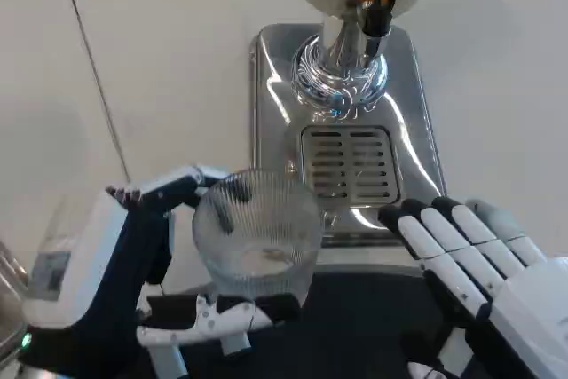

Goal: Grasp the cup under the faucet to collect the drink, then remove the cup.

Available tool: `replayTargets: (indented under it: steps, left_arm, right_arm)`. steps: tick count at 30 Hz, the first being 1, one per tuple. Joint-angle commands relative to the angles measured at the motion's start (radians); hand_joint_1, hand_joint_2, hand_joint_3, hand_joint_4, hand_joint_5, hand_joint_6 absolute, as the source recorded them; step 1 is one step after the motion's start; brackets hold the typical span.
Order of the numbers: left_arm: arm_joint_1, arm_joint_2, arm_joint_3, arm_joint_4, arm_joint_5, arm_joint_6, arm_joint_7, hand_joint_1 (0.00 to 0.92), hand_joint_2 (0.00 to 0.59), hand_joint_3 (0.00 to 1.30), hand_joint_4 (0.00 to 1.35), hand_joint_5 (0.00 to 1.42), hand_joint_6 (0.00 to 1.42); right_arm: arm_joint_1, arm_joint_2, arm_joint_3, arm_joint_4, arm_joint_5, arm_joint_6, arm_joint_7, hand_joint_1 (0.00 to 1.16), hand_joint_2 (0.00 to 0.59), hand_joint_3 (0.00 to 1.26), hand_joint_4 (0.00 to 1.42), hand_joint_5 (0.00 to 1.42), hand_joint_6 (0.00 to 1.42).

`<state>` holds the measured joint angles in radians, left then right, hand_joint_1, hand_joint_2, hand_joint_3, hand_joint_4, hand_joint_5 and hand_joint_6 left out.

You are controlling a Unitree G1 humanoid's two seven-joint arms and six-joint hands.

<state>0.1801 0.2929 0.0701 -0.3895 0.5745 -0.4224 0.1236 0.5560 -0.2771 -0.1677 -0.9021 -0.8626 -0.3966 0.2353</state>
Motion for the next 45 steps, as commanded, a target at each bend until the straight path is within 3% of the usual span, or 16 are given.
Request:
replayTargets:
  steps: [1, 10, 18, 31, 45]
  left_arm:
    - [-0.084, -0.029, -0.03, 0.041, 0.034, 0.033, 0.023, 0.696, 0.0, 1.09, 1.08, 1.35, 1.42]
    - [-0.29, -0.086, -0.13, 0.223, 0.107, 0.094, 0.076, 0.696, 0.0, 1.09, 1.08, 1.35, 1.42]
    - [-0.458, -0.099, -0.207, 0.404, 0.182, 0.103, 0.176, 0.699, 0.0, 1.1, 1.08, 1.35, 1.42]
    - [-0.648, -0.121, -0.251, 0.636, 0.173, 0.156, 0.247, 0.709, 0.0, 1.09, 1.08, 1.35, 1.42]
    - [-0.745, -0.157, -0.314, 0.793, 0.194, 0.224, 0.382, 0.71, 0.0, 1.09, 1.07, 1.35, 1.42]
  right_arm:
    - [0.012, -0.013, -0.023, -0.01, 0.032, 0.005, 0.007, 0.1, 0.586, 0.0, 0.0, 0.0, 0.0]
    - [-0.001, -0.033, -0.052, -0.015, 0.063, 0.02, 0.029, 0.12, 0.586, 0.0, 0.0, 0.0, 0.0]
    - [0.002, -0.033, -0.055, -0.023, 0.064, 0.031, 0.042, 0.13, 0.586, 0.0, 0.0, 0.0, 0.0]
    - [-0.014, -0.031, -0.042, -0.03, 0.065, 0.057, 0.068, 0.14, 0.586, 0.0, 0.0, 0.0, 0.0]
    - [-0.038, -0.033, -0.035, -0.035, 0.064, 0.089, 0.096, 0.15, 0.586, 0.0, 0.0, 0.0, 0.0]
